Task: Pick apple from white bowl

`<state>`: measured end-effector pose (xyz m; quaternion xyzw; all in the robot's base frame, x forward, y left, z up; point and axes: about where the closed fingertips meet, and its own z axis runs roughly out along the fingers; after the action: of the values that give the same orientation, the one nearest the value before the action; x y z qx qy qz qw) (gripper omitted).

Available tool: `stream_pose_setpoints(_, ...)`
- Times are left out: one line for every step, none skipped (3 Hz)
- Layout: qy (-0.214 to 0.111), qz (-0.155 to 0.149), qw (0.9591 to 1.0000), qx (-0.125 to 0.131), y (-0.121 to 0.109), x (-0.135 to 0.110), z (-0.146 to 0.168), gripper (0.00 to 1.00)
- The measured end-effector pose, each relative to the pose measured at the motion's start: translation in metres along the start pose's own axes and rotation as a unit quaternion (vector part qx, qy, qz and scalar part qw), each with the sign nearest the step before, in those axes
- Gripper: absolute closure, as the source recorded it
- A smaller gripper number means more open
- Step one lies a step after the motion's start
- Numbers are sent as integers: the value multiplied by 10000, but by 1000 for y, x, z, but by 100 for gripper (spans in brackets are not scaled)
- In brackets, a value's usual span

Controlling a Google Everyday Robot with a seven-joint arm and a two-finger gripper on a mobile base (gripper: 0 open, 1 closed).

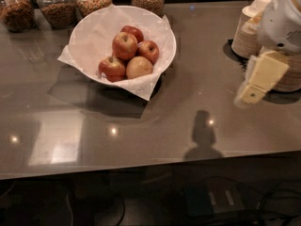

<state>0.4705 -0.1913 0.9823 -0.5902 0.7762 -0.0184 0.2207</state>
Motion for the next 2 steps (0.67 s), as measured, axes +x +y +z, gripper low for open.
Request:
stream_pose_setpoints(-600,328,9972,308,-32,-38,18,0)
stream_pose_setpoints(-1156,468,9907,547,-60,-80,33,0)
